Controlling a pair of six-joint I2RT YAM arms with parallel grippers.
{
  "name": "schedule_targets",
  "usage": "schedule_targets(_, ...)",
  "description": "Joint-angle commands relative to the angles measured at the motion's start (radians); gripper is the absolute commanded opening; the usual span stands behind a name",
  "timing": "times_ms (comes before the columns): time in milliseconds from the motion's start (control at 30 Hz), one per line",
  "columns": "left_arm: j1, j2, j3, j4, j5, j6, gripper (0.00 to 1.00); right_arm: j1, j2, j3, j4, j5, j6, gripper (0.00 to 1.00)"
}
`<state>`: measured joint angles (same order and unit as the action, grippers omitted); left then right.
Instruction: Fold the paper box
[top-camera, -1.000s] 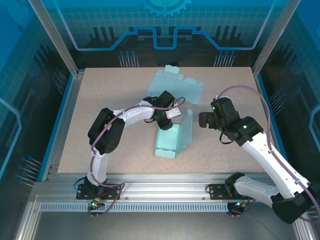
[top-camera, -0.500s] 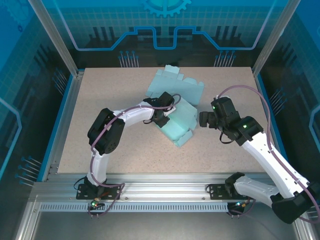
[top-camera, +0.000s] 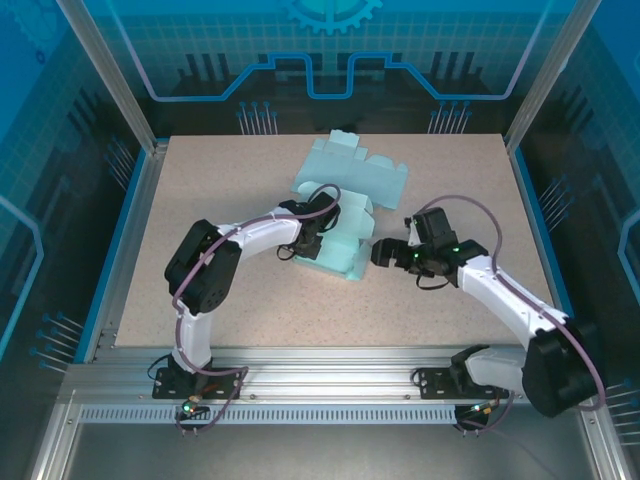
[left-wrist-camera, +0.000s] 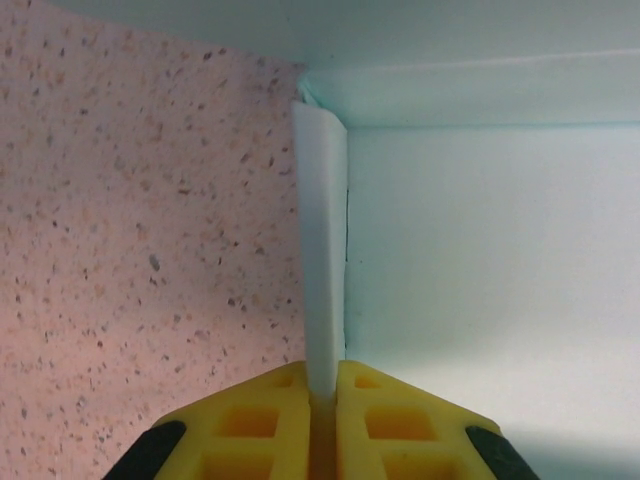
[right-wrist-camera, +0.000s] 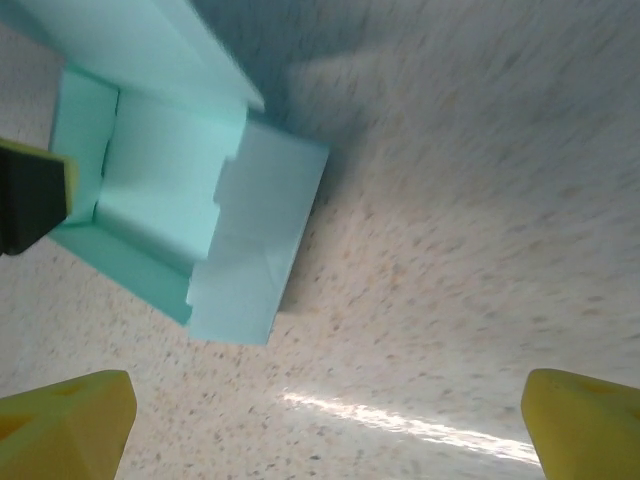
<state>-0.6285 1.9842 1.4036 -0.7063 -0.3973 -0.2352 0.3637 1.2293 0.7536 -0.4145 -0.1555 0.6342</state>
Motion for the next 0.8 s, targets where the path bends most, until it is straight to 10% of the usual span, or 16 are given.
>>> schedule_targets(0, 0.006, -0.023, -0.028, -0.071, -0.023, -0.065, 0.12, 0.0, 0.038, -0.027, 0.232, -0.166, 0.084, 0.98)
schedule_targets(767, 0.007, -0.015, -0.037, -0.05, -0.011, -0.085, 0.12, 0.032, 0.454, 0.019, 0.609, -0.349, 0.198, 0.86)
